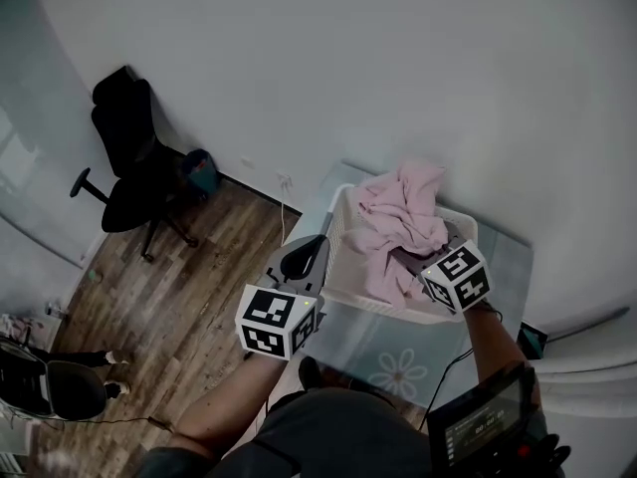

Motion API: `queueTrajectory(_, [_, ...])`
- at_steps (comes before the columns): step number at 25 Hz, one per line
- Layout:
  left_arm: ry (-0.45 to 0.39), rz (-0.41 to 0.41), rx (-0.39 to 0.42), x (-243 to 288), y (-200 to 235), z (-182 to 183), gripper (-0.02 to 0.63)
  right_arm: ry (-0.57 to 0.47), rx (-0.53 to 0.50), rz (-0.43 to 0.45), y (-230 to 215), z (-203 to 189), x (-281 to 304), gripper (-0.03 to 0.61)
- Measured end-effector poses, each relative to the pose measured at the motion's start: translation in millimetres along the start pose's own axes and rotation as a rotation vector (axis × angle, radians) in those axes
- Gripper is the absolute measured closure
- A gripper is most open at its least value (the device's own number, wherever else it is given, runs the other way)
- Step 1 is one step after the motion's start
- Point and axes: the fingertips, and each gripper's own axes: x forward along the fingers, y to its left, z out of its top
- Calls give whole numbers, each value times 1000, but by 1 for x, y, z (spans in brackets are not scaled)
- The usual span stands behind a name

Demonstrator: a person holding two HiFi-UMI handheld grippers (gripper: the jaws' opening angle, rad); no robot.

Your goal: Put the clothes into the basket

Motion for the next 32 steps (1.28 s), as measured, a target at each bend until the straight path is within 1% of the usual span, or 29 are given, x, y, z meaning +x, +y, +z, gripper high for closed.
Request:
queueTrajectory(3, [4,7,-7,-1,4,-9,611,56,-16,46,8,-23,21,295])
queueTrajectory(6, [6,7,-8,-5,-1,-18,611,118,-48,96,21,-50,35,295])
queueTrajectory(10, [12,11,-5,-6,-8,-22,611,196,-59,157,30,-80,50,295])
queueTrajectory(15, [22,11,-28,-10,-9,-27,611,288,-91,212,39,-106,67,295])
queueTrajectory(19, [38,15,-38,-3,-2,-41,611,346,-111,264,42,-124,92,295])
queueTrajectory(22, [53,18,-47,-1,0,-51,611,423,-142,299,44,-143,105,295])
queueTrajectory(26, [66,21,-66,-3,2,-59,611,543,-197,320,50,-173,115,293])
queueTrajectory(32, [72,38,-82,-3,10,-64,611,619,-208,332,60,-191,130,291])
